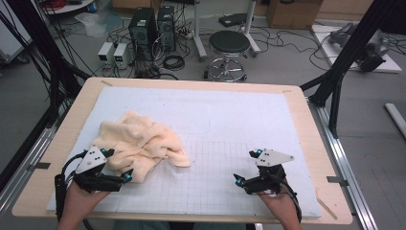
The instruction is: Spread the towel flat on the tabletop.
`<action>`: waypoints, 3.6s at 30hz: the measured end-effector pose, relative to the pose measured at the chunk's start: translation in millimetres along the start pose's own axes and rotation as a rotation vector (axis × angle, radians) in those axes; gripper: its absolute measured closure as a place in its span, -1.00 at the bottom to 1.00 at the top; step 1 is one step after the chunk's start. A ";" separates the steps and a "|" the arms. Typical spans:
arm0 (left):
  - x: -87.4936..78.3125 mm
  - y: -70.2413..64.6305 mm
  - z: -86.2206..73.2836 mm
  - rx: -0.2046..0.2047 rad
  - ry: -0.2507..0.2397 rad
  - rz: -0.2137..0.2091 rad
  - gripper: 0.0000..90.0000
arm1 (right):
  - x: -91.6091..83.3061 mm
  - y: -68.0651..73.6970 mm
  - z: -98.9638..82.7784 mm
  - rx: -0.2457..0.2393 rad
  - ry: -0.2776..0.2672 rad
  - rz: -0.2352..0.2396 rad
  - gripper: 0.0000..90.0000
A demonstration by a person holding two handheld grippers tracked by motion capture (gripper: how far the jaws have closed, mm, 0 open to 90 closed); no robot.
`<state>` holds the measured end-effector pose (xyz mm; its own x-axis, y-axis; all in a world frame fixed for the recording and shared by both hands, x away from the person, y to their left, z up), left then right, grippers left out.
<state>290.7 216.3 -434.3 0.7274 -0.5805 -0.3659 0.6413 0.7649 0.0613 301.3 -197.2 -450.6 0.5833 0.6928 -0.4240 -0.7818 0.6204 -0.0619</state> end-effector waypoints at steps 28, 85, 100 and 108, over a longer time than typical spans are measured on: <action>-5.6 0.7 5.0 -0.006 -0.034 -0.021 -0.81 | 4.9 8.5 0.4 0.002 0.003 0.036 -0.89; 93.2 -133.6 131.0 0.009 -0.020 -0.461 0.79 | -19.9 -13.6 9.4 0.033 -0.090 -0.011 -0.89; 52.0 -113.1 59.0 0.024 0.082 -0.452 0.53 | -5.3 -4.2 13.4 0.040 -0.064 0.056 -0.89; 29.2 -71.4 54.7 0.052 0.058 -0.320 -0.06 | 35.1 12.7 32.0 -0.009 -0.002 0.158 -0.83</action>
<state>279.5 129.5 -398.6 0.4731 -0.7708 -0.4267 0.8475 0.5304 -0.0185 318.9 -153.3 -437.3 0.4535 0.7823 -0.4270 -0.8659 0.5002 -0.0031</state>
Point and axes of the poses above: each handheld gripper's, and its own axes: x roughly forward along the jaws, z roughly out of its top, y roughly to its left, the point moved 7 cm from there along x, roughly forward along the jaws, and after that the axes turned 8 degrees about -y, right-handed, at the moved point
